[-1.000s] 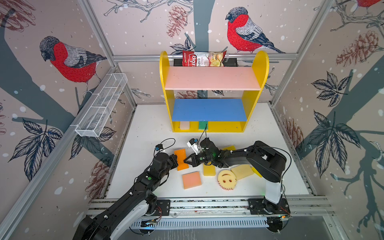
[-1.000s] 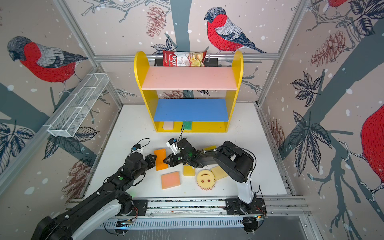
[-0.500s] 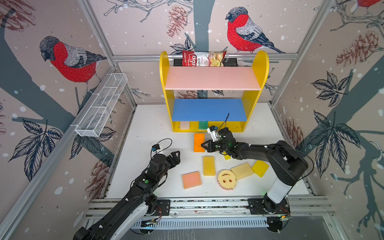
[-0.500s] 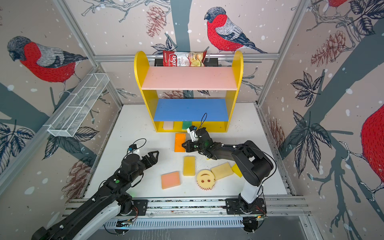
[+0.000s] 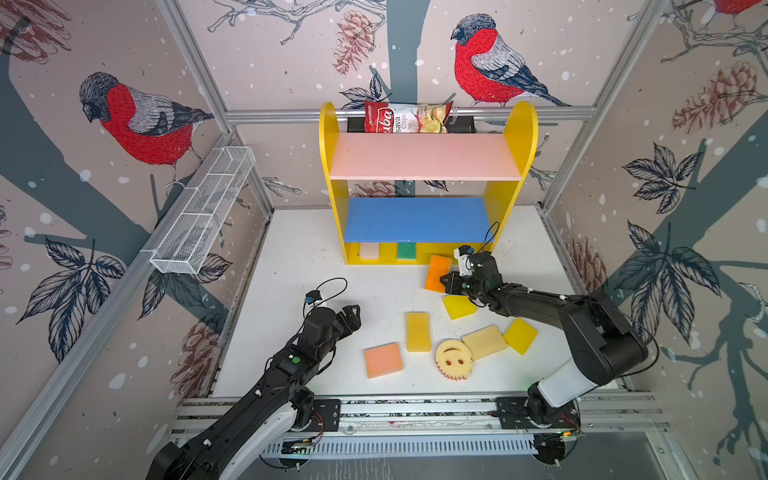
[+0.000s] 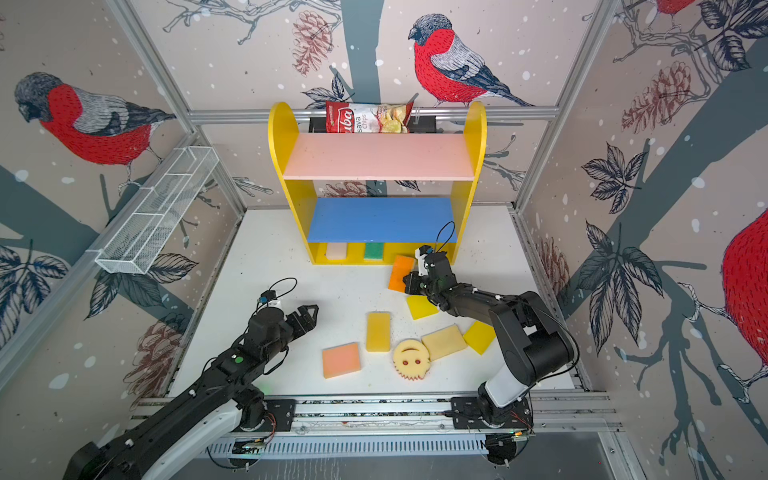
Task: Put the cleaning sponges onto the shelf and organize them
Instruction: 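Lift the orange sponge and carry it toward the bottom compartment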
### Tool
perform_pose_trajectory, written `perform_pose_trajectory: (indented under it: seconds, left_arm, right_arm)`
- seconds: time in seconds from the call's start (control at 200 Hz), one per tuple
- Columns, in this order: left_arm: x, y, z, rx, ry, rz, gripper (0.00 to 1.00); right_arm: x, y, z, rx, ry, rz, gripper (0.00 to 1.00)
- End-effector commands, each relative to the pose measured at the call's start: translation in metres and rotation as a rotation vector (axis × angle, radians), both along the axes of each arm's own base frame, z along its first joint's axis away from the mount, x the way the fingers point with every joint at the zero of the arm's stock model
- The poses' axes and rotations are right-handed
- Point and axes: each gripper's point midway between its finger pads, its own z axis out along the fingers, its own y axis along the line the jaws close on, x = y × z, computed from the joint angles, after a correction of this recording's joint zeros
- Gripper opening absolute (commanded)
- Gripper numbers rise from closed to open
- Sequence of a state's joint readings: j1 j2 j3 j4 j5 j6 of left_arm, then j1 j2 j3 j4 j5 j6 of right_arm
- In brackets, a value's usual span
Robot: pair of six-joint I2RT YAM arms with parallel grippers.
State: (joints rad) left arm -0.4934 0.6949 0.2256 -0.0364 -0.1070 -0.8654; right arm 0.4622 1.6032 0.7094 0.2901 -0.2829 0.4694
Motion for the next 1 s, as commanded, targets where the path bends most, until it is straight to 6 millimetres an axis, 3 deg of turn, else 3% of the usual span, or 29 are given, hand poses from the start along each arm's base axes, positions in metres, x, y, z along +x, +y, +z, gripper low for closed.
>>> perform_pose_trajectory:
  seconds: [0.0, 0.235, 0.415, 0.725, 0.996]
  left_arm:
    - [0.005, -0.004, 0.006, -0.031, -0.027, -0.002, 0.87]
    - [0.006, -0.003, 0.008, -0.011, -0.028, -0.001, 0.87]
    - [0.009, -0.004, 0.011, -0.013, -0.035, 0.002, 0.87]
    - [0.011, -0.006, 0.013, 0.007, -0.025, -0.014, 0.87]
    - [0.011, -0.006, 0.014, 0.003, -0.026, -0.010, 0.87]
  right_arm:
    - [0.002, -0.013, -0.010, -0.023, 0.012, -0.023, 0.00]
    - [0.019, -0.027, -0.007, -0.062, -0.023, -0.063, 0.00]
    - [0.039, -0.021, -0.001, -0.104, -0.056, -0.071, 0.00]
    - [0.065, -0.015, -0.013, -0.236, -0.097, -0.079, 0.00]
    - [0.073, -0.021, -0.027, -0.336, -0.102, -0.130, 0.11]
